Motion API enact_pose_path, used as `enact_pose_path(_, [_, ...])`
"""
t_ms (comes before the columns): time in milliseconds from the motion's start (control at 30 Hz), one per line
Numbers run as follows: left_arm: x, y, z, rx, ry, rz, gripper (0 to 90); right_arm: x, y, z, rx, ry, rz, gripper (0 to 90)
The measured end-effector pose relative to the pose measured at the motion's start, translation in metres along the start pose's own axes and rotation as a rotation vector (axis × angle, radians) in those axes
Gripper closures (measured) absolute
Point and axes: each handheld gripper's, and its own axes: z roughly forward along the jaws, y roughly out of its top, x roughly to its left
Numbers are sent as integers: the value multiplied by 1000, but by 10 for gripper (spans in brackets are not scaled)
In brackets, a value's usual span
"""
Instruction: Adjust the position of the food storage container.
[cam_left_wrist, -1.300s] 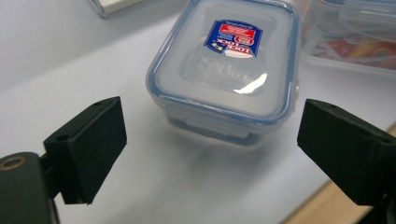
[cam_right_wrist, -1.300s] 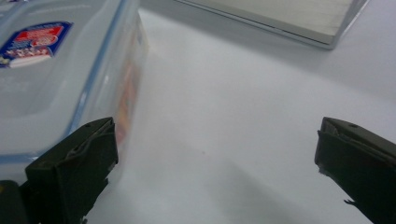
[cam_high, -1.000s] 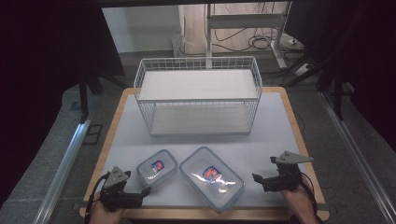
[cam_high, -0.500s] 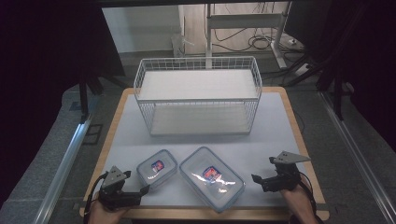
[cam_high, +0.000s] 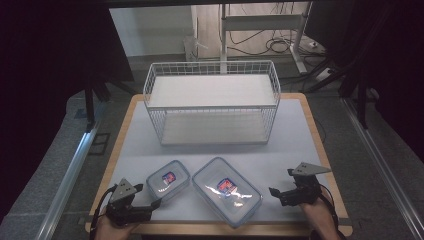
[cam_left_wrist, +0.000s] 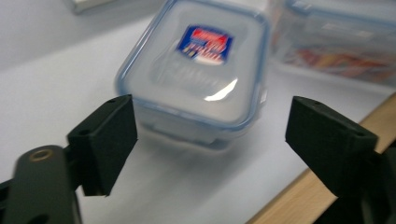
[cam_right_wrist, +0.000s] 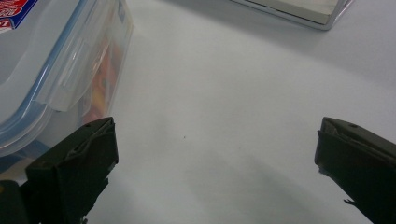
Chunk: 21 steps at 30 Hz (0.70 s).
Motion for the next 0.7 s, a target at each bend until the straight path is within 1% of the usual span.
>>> enact_pose_path(33, [0,0,0,0,0,0,197,0,0,0,0,0,0,0])
enact_pose_path(67, [-2,2,-1,-6,-19,2,197,0,0,0,0,0,0,0])
enact_pose_path(100, [-6,4,-2,-12,-40,6,236,0,0,0,2,2,1,0])
enact_pose_path(133, [-6,4,-2,-12,-40,6,266,0,0,1,3,2,0,0])
enact_pose_path(167, [-8,6,-2,-13,-46,7,266,0,0,1,3,2,0,0])
enact_pose_path(200, [-12,9,-1,-18,-61,13,353,0,0,1,8,2,-1,0])
enact_pose_path(233, [-12,9,-1,-18,-61,13,383,0,0,1,9,3,0,0])
enact_pose_path(267, [-17,13,1,-22,-80,25,428,0,-1,1,8,2,0,0])
enact_pose_path(300, [-17,13,1,-22,-80,25,478,0,-1,1,8,2,0,0])
enact_pose_path(333, [-20,15,4,-21,-92,34,526,0,0,1,8,-5,2,0])
enact_pose_path(367, [-24,18,9,-11,-107,52,568,0,-1,1,9,-6,2,0])
enact_pose_path(400, [-24,18,9,-11,-107,52,625,0,-1,1,9,-6,2,0])
enact_pose_path(433, [-29,21,17,3,-119,75,679,0,-1,1,10,-6,2,0])
enact_pose_path(467, [-29,21,17,3,-119,75,724,0,-1,1,10,-6,2,0])
enact_pose_path(500, [-33,23,24,22,-122,87,786,0,-1,2,10,-6,2,0])
enact_pose_path(533, [-33,23,24,22,-122,87,833,0,-1,2,10,-6,2,0])
enact_pose_path(567, [-34,24,27,27,-130,80,873,0,-1,2,11,-5,3,0])
enact_pose_path(600, [-37,27,34,31,-155,59,900,0,-1,2,12,-4,4,0])
enact_pose_path(633, [-37,27,34,31,-155,59,900,0,-1,2,12,-4,4,0])
enact_pose_path(667, [-40,29,42,50,-166,58,900,0,-1,3,15,-1,7,0])
enact_pose_path(700, [-42,31,47,67,-163,67,900,0,-1,3,16,-1,7,0])
